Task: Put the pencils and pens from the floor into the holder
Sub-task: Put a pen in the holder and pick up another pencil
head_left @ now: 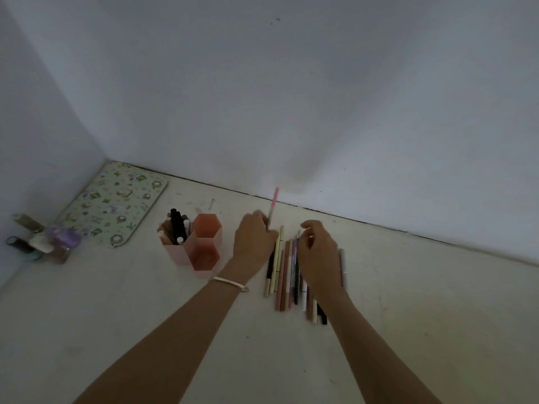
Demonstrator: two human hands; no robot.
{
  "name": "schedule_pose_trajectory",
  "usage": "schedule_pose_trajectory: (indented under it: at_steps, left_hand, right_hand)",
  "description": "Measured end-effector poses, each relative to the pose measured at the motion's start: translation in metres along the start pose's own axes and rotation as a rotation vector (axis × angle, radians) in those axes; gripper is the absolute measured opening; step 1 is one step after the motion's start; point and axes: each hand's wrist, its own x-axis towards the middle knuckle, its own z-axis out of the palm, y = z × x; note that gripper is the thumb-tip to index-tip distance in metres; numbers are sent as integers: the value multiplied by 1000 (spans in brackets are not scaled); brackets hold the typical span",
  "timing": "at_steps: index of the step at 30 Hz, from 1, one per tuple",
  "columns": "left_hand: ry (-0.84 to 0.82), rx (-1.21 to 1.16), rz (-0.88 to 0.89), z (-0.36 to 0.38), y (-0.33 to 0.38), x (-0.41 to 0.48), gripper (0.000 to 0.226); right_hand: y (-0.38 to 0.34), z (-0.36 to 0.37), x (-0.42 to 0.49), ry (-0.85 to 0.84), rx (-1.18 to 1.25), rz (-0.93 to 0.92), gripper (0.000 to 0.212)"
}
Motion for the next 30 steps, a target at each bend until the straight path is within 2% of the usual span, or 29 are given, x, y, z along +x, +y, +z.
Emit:
schedule_pose_trajectory:
  at_steps: [3, 6, 9, 13, 16, 18, 20, 24, 27, 30]
  left_hand:
    - [143, -233, 77, -45, 21, 6, 18]
    - [136, -378, 67, -77, 31, 1, 16]
    - [144, -470, 38, -98, 30, -7, 11]
    - [161, -541, 44, -118, 26, -17, 3]
    - [194, -579, 39, -132, 23, -20, 10]
    - [240, -618, 18, -147, 16, -20, 10]
    - [308, -593, 35, -165, 3, -18, 5]
    - [450, -391, 76, -188, -35, -18, 18]
    - [427, -231, 29, -184, -61, -22, 14]
    - [353, -82, 29, -168, -80, -26, 11]
  right_hand:
    - [-7, 32, 2, -203, -187, 49, 27]
    - [-11, 57, 1, -314, -385, 24, 26]
    - [-8, 70, -1, -341, -483, 48, 36]
    - [-4, 80, -2, -328, -526, 66, 32]
    - [-2, 82, 1, -323, -581, 24, 48]
    - [-6, 80, 4, -323, -617, -1, 48]
    - [-22, 71, 9, -269, -508, 6, 42]
    - [-82, 39, 23, 17, 74, -24, 38]
    - [-134, 28, 24, 158, 356, -130, 38]
    - [-160, 31, 15, 192, 470, -221, 39]
